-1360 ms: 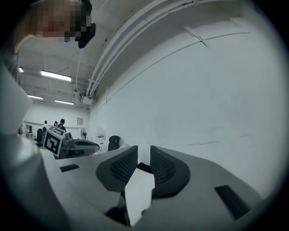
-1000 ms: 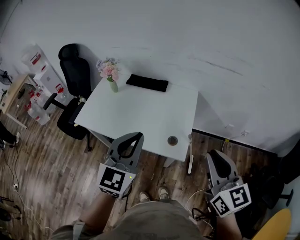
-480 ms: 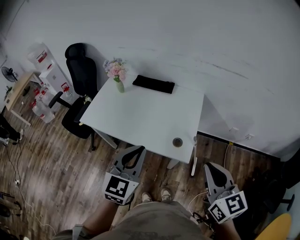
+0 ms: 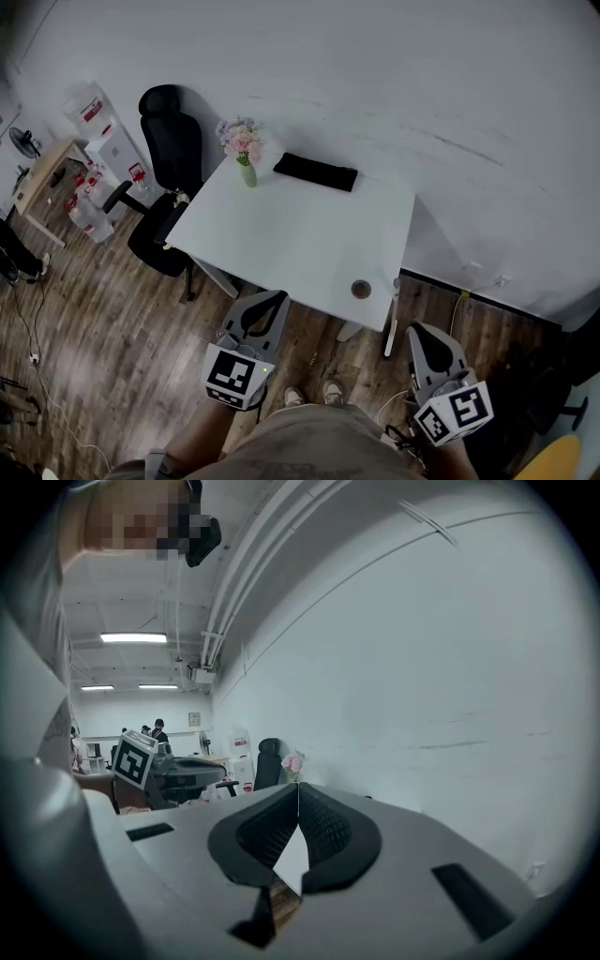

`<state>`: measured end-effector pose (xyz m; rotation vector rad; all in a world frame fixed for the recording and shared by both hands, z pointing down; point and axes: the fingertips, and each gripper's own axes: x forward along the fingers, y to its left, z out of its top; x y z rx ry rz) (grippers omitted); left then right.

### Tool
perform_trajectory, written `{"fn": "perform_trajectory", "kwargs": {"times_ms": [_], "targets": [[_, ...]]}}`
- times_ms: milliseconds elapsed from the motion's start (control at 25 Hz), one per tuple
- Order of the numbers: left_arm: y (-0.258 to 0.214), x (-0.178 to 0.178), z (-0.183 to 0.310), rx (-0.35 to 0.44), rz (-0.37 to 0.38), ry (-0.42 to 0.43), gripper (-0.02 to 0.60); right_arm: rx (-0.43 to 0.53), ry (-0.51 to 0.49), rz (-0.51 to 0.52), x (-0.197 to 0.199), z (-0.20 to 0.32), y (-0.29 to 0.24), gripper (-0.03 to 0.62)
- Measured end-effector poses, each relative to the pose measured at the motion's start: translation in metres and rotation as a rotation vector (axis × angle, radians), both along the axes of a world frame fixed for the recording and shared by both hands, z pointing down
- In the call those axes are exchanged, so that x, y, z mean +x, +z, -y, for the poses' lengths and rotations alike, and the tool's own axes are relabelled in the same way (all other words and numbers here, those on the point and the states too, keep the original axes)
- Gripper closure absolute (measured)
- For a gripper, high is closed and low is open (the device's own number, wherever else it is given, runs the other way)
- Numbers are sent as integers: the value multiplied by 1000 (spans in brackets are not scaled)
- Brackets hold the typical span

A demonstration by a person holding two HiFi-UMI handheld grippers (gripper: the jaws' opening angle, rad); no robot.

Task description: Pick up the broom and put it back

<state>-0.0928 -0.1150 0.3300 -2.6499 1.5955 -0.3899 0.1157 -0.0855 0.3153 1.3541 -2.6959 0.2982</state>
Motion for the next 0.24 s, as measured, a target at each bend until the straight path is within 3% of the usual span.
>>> {"fn": "perform_trajectory", "kwargs": {"times_ms": [240], "targets": [[3,-1,3,-1,-11,-4,565,3,14,-12,5,2,-1,563]]}}
